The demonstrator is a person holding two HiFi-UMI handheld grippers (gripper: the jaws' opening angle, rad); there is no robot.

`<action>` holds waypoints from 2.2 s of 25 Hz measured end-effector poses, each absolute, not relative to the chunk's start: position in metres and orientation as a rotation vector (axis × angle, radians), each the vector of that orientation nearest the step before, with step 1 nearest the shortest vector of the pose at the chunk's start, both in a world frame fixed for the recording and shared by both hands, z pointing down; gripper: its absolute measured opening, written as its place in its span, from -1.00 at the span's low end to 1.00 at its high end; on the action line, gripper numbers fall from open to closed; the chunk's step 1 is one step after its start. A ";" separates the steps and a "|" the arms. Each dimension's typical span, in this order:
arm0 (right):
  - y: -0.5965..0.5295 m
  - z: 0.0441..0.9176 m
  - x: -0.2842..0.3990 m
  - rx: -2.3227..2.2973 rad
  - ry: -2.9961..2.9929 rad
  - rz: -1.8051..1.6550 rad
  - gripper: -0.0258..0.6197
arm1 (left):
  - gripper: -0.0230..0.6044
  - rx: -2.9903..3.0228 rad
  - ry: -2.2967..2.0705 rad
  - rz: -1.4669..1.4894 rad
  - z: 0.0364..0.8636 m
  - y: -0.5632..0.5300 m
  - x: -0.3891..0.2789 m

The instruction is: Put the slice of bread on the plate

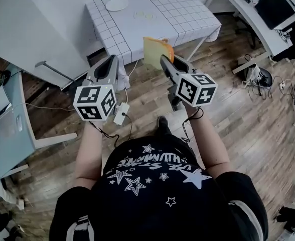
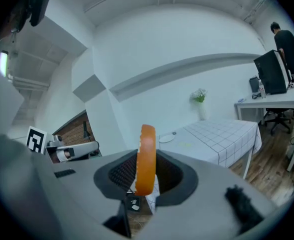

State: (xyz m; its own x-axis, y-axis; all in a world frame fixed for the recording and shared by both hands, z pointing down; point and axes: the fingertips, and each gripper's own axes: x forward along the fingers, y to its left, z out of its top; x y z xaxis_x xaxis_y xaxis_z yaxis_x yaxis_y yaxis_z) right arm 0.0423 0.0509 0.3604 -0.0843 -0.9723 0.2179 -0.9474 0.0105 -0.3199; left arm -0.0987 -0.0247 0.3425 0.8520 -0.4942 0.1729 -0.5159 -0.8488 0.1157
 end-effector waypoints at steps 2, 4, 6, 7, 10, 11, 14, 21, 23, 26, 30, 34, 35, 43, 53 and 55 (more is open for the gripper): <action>0.042 0.361 0.062 -2.068 2.195 -0.607 -0.62 | -0.90 2.860 -0.812 0.217 0.345 -0.031 -0.083; 0.036 0.361 0.080 -2.050 2.206 -0.609 -0.62 | -0.90 2.847 -0.829 0.226 0.347 -0.035 -0.067; 0.031 0.361 0.096 -2.033 2.221 -0.610 -0.62 | -0.90 2.843 -0.842 0.233 0.348 -0.039 -0.051; 0.028 0.362 0.104 -2.026 2.227 -0.613 -0.62 | -0.90 2.842 -0.851 0.236 0.348 -0.040 -0.043; 0.020 0.364 0.126 -1.994 2.248 -0.632 -0.62 | -0.90 2.833 -0.890 0.251 0.348 -0.044 -0.022; 0.018 0.365 0.133 -1.980 2.256 -0.638 -0.62 | -0.90 2.828 -0.905 0.253 0.348 -0.044 -0.016; 0.020 0.366 0.152 -1.935 2.289 -0.642 -0.62 | -0.90 2.814 -0.954 0.254 0.349 -0.038 0.001; 0.020 0.374 0.185 -1.842 2.345 -0.669 -0.62 | -0.90 2.795 -1.073 0.264 0.346 -0.032 0.029; 0.022 0.375 0.189 -1.834 2.345 -0.682 -0.62 | -0.90 2.793 -1.083 0.272 0.344 -0.027 0.031; 0.019 0.377 0.185 -1.805 2.359 -0.696 -0.62 | -0.90 2.779 -1.114 0.285 0.344 -0.026 0.025; -0.008 0.375 0.182 -1.786 2.375 -0.727 -0.62 | -0.90 2.747 -1.145 0.274 0.341 -0.047 0.019; -0.010 0.382 0.174 -1.786 2.399 -0.714 -0.62 | -0.90 2.725 -1.163 0.263 0.355 -0.050 0.006; -0.009 0.384 0.173 -1.792 2.402 -0.699 -0.62 | -0.90 2.722 -1.163 0.250 0.358 -0.051 0.004; -0.028 0.394 0.198 -1.891 2.389 -0.701 -0.62 | -0.90 2.730 -1.090 0.190 0.370 -0.091 0.031; -0.101 0.399 0.212 -1.910 2.412 -0.719 -0.62 | -0.90 2.727 -1.075 0.194 0.380 -0.166 0.047; -0.137 0.397 0.212 -1.915 2.423 -0.758 -0.62 | -0.90 2.707 -1.072 0.202 0.376 -0.204 0.048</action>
